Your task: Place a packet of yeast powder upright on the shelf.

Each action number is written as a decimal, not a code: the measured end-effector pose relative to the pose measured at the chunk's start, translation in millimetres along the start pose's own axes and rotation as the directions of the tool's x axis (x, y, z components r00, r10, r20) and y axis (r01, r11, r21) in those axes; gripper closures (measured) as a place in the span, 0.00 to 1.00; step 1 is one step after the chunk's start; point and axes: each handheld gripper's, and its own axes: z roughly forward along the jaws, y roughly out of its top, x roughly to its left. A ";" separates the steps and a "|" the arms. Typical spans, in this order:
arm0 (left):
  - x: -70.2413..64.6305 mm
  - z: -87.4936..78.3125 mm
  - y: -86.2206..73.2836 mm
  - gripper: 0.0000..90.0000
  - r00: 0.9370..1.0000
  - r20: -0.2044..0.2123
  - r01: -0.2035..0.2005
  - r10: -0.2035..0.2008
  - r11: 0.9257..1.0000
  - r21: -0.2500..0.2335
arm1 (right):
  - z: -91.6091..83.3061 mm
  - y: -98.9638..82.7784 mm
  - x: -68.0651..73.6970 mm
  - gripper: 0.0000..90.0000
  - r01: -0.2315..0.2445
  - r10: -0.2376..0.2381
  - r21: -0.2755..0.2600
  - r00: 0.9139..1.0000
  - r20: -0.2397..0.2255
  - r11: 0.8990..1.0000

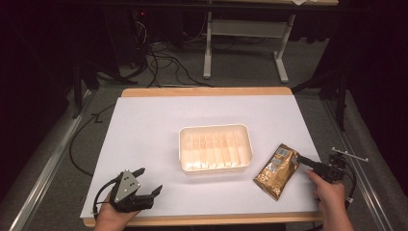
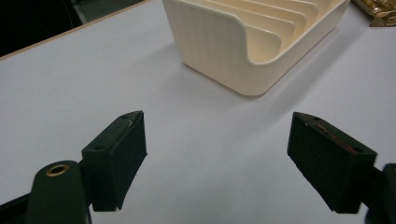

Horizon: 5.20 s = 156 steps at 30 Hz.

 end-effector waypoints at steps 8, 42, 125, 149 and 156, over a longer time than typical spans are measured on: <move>0.7 -2.3 0.9 0.22 1.000 -0.004 -0.005 0.005 1.000 -0.008 | -9.9 0.7 13.7 1.00 0.059 -0.060 -0.039 0.998 -0.014 0.998; 0.7 -2.8 1.7 0.22 1.000 -0.004 -0.026 0.026 1.000 -0.004 | -52.2 0.7 100.1 1.00 0.268 -0.303 -0.232 0.944 -0.133 0.935; 5.5 -10.6 1.7 0.22 0.999 -0.043 -0.001 -0.001 0.999 -0.050 | -60.4 18.8 217.2 1.00 0.341 -0.466 -0.489 0.871 -0.158 0.803; 7.1 -12.8 1.9 0.22 0.999 -0.041 -0.004 0.001 0.998 -0.055 | -5.3 3.5 266.6 1.00 0.348 -0.485 -0.454 0.844 -0.228 0.820; 7.4 -13.4 1.9 0.22 0.999 -0.040 -0.001 -0.002 0.998 -0.057 | 9.5 0.3 280.1 1.00 0.353 -0.490 -0.446 0.838 -0.242 0.823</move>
